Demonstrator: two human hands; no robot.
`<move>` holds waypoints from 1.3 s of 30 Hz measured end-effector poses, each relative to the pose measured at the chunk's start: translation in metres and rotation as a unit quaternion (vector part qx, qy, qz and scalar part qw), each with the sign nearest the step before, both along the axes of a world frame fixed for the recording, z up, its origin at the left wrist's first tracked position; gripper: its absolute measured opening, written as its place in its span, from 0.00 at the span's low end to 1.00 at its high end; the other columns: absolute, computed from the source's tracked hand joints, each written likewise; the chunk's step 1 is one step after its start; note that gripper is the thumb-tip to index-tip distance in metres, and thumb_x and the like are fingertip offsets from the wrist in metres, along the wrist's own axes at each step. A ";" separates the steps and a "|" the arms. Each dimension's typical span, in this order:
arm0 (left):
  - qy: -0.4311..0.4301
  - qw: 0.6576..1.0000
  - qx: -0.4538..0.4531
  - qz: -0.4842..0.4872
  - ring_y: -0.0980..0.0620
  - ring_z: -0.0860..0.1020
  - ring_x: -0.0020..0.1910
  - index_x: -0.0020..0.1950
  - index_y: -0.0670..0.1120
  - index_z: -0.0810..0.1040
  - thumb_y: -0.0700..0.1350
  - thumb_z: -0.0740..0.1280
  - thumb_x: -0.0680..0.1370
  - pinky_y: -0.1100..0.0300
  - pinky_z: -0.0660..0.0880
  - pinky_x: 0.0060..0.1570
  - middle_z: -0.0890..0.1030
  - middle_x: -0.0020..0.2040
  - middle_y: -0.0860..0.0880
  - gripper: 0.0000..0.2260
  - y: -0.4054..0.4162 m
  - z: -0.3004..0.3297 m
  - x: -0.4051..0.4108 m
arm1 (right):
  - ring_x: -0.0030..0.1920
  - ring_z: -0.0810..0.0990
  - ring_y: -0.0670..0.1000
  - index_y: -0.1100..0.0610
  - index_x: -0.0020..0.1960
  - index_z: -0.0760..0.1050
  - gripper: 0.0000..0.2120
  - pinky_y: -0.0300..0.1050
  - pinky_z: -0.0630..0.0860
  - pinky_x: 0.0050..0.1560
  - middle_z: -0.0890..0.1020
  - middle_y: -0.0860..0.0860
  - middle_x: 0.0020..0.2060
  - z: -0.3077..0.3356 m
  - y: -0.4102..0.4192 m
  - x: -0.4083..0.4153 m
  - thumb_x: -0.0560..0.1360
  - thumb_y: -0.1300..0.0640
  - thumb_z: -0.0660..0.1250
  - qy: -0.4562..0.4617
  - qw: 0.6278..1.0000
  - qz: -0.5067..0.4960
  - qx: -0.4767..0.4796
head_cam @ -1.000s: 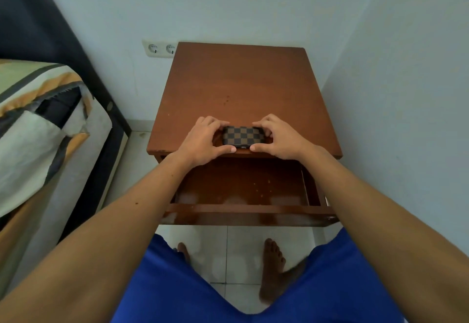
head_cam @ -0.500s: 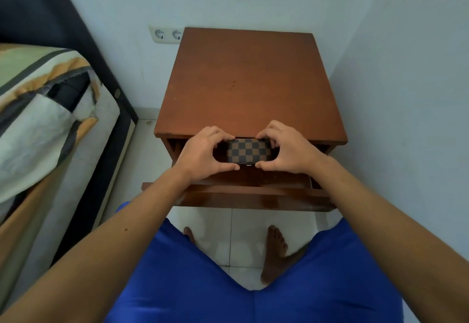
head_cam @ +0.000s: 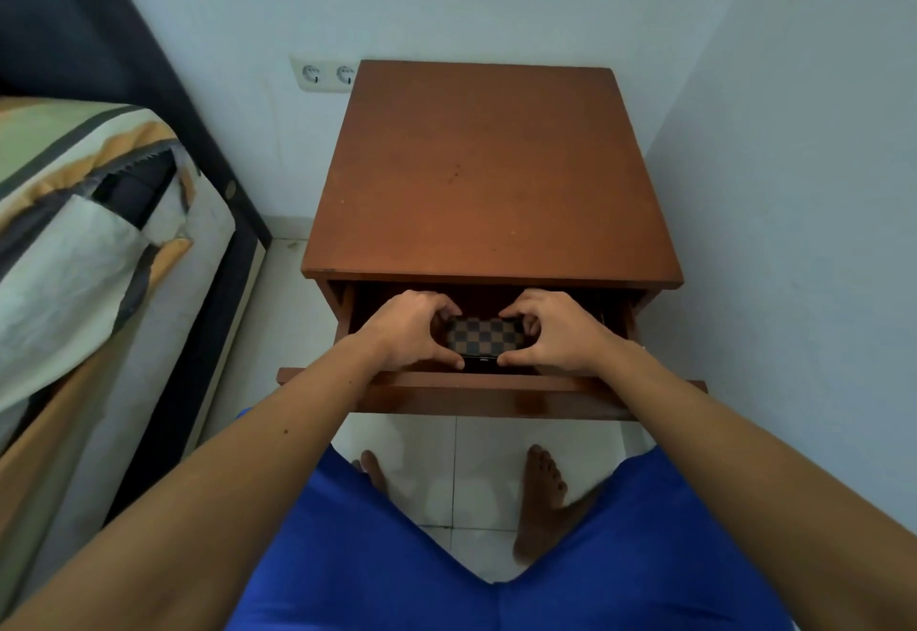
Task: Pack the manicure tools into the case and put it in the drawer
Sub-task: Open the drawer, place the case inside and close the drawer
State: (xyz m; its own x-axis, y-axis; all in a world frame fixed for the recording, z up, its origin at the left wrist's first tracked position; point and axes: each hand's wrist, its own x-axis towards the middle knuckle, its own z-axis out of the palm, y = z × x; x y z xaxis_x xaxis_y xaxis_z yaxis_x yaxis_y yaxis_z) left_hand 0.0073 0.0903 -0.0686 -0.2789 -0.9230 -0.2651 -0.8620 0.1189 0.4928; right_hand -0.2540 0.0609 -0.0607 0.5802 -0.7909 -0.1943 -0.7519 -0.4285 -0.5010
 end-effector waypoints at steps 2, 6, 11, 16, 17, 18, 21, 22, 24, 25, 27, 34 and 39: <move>0.001 1.000 0.015 0.006 0.53 0.79 0.61 0.70 0.51 0.77 0.58 0.84 0.67 0.54 0.78 0.62 0.80 0.63 0.54 0.35 -0.009 -0.008 0.001 | 0.47 0.80 0.47 0.53 0.68 0.80 0.39 0.50 0.83 0.49 0.80 0.47 0.55 -0.007 -0.010 0.003 0.64 0.32 0.78 0.019 1.000 0.003 0.005; 0.008 0.999 0.044 0.026 0.53 0.79 0.62 0.71 0.52 0.76 0.58 0.84 0.67 0.56 0.77 0.63 0.80 0.65 0.53 0.36 -0.023 -0.031 0.003 | 0.49 0.81 0.50 0.51 0.71 0.77 0.40 0.53 0.83 0.51 0.81 0.49 0.52 -0.023 -0.028 0.009 0.65 0.33 0.79 0.054 0.998 -0.008 0.042; -0.025 0.996 0.081 0.009 0.49 0.77 0.66 0.73 0.53 0.74 0.58 0.84 0.68 0.51 0.75 0.67 0.79 0.68 0.50 0.37 -0.032 -0.055 0.002 | 0.58 0.77 0.49 0.51 0.72 0.74 0.38 0.41 0.73 0.54 0.74 0.45 0.56 -0.051 -0.042 0.014 0.67 0.38 0.80 0.082 0.993 0.006 0.088; -0.057 0.992 0.112 -0.016 0.46 0.75 0.67 0.71 0.55 0.73 0.62 0.83 0.67 0.50 0.74 0.66 0.77 0.69 0.49 0.37 -0.038 -0.068 0.003 | 0.70 0.72 0.56 0.47 0.69 0.72 0.39 0.42 0.68 0.59 0.72 0.52 0.71 -0.078 -0.047 0.017 0.63 0.34 0.80 0.106 0.989 0.014 0.105; -0.052 0.992 0.113 -0.014 0.46 0.75 0.67 0.71 0.55 0.73 0.61 0.83 0.67 0.50 0.74 0.66 0.77 0.68 0.49 0.36 -0.039 -0.069 0.002 | 0.71 0.71 0.56 0.46 0.68 0.71 0.39 0.43 0.69 0.60 0.71 0.52 0.71 -0.081 -0.046 0.017 0.63 0.33 0.80 0.103 0.989 0.013 0.108; -0.047 0.993 0.112 -0.013 0.47 0.74 0.67 0.71 0.54 0.73 0.60 0.83 0.67 0.51 0.74 0.66 0.77 0.68 0.49 0.36 -0.039 -0.069 0.001 | 0.71 0.71 0.56 0.45 0.67 0.71 0.39 0.44 0.70 0.61 0.71 0.53 0.72 -0.083 -0.046 0.016 0.62 0.33 0.80 0.100 0.988 0.009 0.114; -0.040 0.993 0.111 -0.010 0.47 0.74 0.66 0.71 0.53 0.73 0.58 0.84 0.68 0.51 0.74 0.66 0.77 0.68 0.49 0.35 -0.037 -0.068 0.001 | 0.73 0.70 0.56 0.44 0.66 0.70 0.38 0.48 0.72 0.65 0.70 0.53 0.72 -0.082 -0.044 0.015 0.61 0.33 0.80 0.092 0.988 0.003 0.126; -0.039 0.993 0.113 -0.011 0.48 0.75 0.67 0.71 0.53 0.73 0.58 0.84 0.68 0.51 0.74 0.66 0.77 0.69 0.49 0.36 -0.036 -0.067 0.001 | 0.73 0.70 0.56 0.44 0.66 0.70 0.39 0.49 0.73 0.66 0.70 0.53 0.73 -0.079 -0.042 0.015 0.61 0.33 0.81 0.091 0.988 0.002 0.128; -0.030 0.991 0.127 -0.009 0.48 0.74 0.67 0.73 0.53 0.72 0.58 0.83 0.69 0.50 0.74 0.67 0.77 0.69 0.50 0.37 -0.035 -0.064 0.002 | 0.76 0.67 0.56 0.43 0.69 0.69 0.40 0.51 0.72 0.70 0.67 0.54 0.76 -0.074 -0.040 0.013 0.62 0.33 0.80 0.093 0.987 0.001 0.134; -0.019 0.991 0.134 -0.002 0.48 0.75 0.68 0.75 0.53 0.71 0.58 0.82 0.70 0.50 0.74 0.68 0.77 0.70 0.50 0.38 -0.034 -0.061 0.002 | 0.78 0.65 0.57 0.43 0.71 0.68 0.41 0.53 0.71 0.72 0.65 0.55 0.78 -0.070 -0.038 0.012 0.63 0.33 0.80 0.098 0.986 0.004 0.137; 0.003 0.990 0.139 0.017 0.49 0.76 0.69 0.77 0.51 0.70 0.59 0.81 0.72 0.52 0.74 0.68 0.78 0.69 0.50 0.38 -0.030 -0.053 0.005 | 0.79 0.63 0.57 0.43 0.75 0.65 0.44 0.55 0.69 0.75 0.62 0.55 0.80 -0.063 -0.035 0.007 0.65 0.29 0.76 0.110 0.985 0.016 0.131; 0.101 0.985 0.132 0.052 0.57 0.80 0.63 0.74 0.51 0.75 0.67 0.71 0.75 0.55 0.78 0.65 0.81 0.65 0.55 0.33 0.014 0.000 0.033 | 0.63 0.76 0.47 0.47 0.72 0.73 0.39 0.52 0.78 0.65 0.74 0.45 0.64 -0.007 0.004 -0.016 0.72 0.22 0.59 0.039 0.995 0.005 0.089; 0.088 0.992 -0.090 0.014 0.64 0.76 0.61 0.72 0.55 0.76 0.75 0.68 0.74 0.57 0.78 0.62 0.79 0.63 0.61 0.34 0.071 0.016 0.047 | 0.62 0.75 0.39 0.44 0.72 0.72 0.34 0.49 0.77 0.63 0.74 0.38 0.62 0.018 0.050 -0.042 0.74 0.25 0.64 -0.045 0.999 -0.026 0.009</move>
State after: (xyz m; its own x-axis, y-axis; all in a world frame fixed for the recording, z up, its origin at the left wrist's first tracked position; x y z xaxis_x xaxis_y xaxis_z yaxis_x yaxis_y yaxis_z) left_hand 0.0546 0.1610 -0.0528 -0.2794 -0.9592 -0.0441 -0.7685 0.1959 0.6092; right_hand -0.2957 0.1107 -0.0429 0.5548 -0.8168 -0.1583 -0.7241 -0.3804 -0.5753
